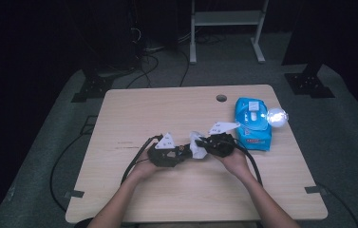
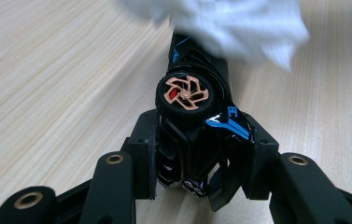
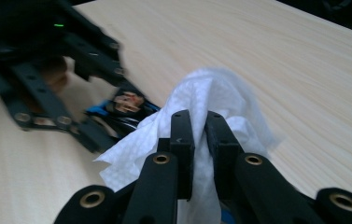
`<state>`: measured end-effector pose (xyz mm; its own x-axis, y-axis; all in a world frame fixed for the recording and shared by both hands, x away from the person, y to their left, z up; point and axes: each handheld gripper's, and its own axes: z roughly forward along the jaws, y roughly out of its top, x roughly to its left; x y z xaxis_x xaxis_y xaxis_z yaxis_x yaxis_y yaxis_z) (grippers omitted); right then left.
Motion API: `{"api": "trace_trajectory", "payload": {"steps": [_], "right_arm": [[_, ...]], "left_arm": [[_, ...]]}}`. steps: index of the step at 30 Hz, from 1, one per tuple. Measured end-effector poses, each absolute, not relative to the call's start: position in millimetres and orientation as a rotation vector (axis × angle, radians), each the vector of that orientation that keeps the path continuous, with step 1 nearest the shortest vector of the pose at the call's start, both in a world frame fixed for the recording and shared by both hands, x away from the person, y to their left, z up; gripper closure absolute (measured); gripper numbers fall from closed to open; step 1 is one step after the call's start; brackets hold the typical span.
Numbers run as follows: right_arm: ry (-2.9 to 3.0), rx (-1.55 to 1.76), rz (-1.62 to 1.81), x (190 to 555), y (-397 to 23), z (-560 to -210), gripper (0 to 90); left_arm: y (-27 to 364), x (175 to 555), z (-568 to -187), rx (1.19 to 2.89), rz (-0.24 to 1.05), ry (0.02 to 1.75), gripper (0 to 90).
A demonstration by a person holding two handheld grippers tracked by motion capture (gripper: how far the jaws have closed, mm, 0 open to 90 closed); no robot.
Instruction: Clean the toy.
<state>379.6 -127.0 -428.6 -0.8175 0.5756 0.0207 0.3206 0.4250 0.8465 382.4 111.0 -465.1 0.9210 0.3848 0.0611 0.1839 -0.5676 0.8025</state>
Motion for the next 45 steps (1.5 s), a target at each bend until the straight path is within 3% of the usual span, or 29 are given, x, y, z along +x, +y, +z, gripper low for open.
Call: {"api": "trace_trajectory", "payload": {"steps": [3,11,16,31,36,45], "right_arm": [[2.412,0.733,1.332,379,-121,-429,82.2],[2.333,0.887,1.297,391,-161,-425,82.3],[2.341,0.893,1.303,390,-162,-429,82.2],[2.315,0.83,1.328,380,-167,-437,82.0],[2.32,0.82,1.327,376,-169,-439,82.0],[2.368,0.79,1.294,365,-171,-438,82.0]], "left_arm": [[113,384,-466,2.19,0.279,0.416,57.1],[115,386,-467,2.183,0.274,0.425,57.7],[117,389,-468,2.156,0.233,0.464,56.8],[123,390,-462,2.093,0.196,0.526,50.2],[123,391,-460,2.056,0.16,0.547,42.4],[118,388,-463,2.105,0.152,0.519,38.8]]}}
